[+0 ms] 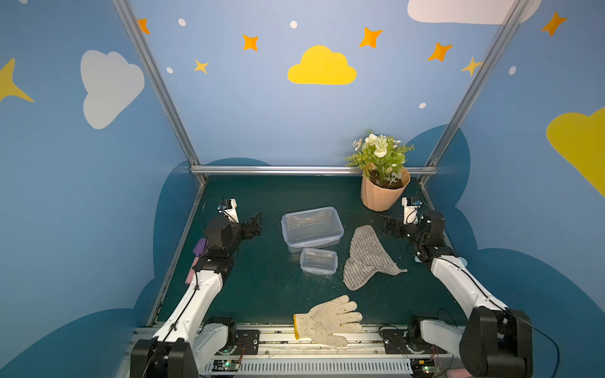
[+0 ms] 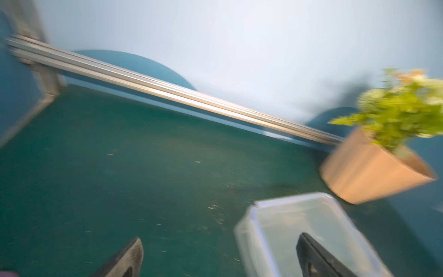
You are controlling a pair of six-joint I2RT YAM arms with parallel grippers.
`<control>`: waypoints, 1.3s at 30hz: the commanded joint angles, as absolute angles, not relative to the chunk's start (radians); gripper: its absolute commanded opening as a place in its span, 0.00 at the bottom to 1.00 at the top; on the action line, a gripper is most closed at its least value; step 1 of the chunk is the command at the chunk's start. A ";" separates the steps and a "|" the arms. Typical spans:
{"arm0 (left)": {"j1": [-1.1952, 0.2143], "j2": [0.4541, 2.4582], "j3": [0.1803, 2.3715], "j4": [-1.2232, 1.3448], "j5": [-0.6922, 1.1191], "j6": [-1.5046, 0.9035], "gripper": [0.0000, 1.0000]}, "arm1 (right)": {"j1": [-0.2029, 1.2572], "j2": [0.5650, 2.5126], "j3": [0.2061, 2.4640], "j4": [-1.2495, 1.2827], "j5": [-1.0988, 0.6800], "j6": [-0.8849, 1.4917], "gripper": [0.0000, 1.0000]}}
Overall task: Wipe the insides of the lunch boxes
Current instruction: Adjust the lunch box at the center of the board.
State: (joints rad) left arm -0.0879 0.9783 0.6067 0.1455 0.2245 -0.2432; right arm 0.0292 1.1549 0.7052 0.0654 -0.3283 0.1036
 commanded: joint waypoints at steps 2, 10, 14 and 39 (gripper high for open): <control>-0.191 0.909 0.660 -0.095 0.363 -0.325 1.00 | 0.054 1.084 0.741 -0.124 -0.579 0.252 0.98; -0.384 0.885 0.712 -0.335 0.440 -0.432 0.98 | 0.255 1.019 0.638 -0.043 -0.710 0.506 0.98; -0.481 0.914 0.692 -0.391 0.414 -0.475 0.98 | 0.369 0.990 0.566 0.026 -0.683 0.606 0.98; -0.478 1.500 0.815 -0.042 0.440 -0.596 0.98 | 0.455 1.344 0.626 0.337 -0.651 0.731 0.98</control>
State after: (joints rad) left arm -0.5049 1.4460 0.7845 -0.0982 0.4030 -0.5999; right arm 0.4648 1.3216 0.5949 0.2874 -0.6483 0.7246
